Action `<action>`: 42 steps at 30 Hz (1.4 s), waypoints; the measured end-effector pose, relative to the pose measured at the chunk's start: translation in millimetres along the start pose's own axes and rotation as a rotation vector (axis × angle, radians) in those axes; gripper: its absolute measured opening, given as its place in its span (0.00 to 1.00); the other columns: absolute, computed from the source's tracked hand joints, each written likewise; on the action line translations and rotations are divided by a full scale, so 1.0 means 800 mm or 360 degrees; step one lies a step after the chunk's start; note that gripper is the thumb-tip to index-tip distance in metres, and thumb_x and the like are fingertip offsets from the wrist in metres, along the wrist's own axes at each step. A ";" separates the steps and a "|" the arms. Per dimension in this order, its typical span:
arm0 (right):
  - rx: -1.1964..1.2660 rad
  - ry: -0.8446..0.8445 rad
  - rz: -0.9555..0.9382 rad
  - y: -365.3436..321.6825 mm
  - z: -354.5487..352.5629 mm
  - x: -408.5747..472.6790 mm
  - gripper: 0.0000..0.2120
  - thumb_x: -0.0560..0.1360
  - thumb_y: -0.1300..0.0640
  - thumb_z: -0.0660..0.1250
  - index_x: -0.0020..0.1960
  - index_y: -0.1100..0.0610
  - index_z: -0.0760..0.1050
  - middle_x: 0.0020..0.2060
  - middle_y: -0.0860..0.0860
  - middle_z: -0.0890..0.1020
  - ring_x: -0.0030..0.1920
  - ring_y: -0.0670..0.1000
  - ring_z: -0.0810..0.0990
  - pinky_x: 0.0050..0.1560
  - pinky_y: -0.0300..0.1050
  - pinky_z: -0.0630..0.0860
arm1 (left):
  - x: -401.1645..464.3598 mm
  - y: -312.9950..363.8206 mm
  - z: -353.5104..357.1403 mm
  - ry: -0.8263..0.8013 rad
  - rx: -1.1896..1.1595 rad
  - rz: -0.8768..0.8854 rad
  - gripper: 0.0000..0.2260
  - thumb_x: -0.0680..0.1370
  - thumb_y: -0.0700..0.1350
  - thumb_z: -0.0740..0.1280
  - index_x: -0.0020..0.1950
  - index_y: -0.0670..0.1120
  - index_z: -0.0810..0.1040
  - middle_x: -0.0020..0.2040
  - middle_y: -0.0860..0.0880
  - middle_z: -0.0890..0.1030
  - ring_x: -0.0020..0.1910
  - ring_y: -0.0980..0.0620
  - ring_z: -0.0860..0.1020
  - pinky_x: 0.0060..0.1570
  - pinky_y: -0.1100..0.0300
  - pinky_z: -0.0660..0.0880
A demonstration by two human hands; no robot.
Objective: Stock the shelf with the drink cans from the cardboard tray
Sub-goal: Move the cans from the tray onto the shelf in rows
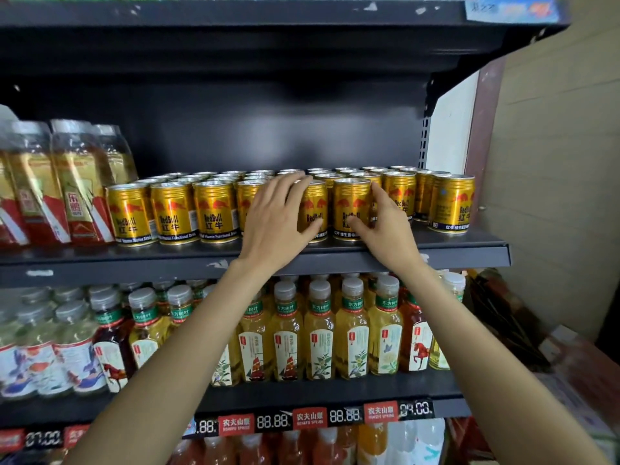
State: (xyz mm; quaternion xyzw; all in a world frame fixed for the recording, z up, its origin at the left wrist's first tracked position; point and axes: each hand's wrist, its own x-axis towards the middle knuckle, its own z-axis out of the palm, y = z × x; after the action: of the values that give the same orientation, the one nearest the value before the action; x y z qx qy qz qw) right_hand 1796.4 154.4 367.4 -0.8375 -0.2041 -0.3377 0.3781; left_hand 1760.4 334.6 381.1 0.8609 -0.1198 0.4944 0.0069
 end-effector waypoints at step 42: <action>0.0467 0.0087 -0.0230 -0.007 0.000 -0.236 0.09 0.76 0.59 0.64 0.57 0.58 0.75 0.41 0.46 0.82 0.41 0.40 0.79 0.42 0.30 0.75 | -0.204 0.056 -0.046 0.0005 -0.0856 -0.0369 0.11 0.78 0.50 0.61 0.51 0.47 0.80 0.43 0.55 0.83 0.43 0.59 0.80 0.44 0.64 0.74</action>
State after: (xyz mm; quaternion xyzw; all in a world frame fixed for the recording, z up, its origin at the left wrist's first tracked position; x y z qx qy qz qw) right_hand 1662.9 141.6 234.6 -0.7470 -0.3003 -0.3533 0.4764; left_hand 1641.3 328.1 255.9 0.8353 -0.1474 0.4422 0.2914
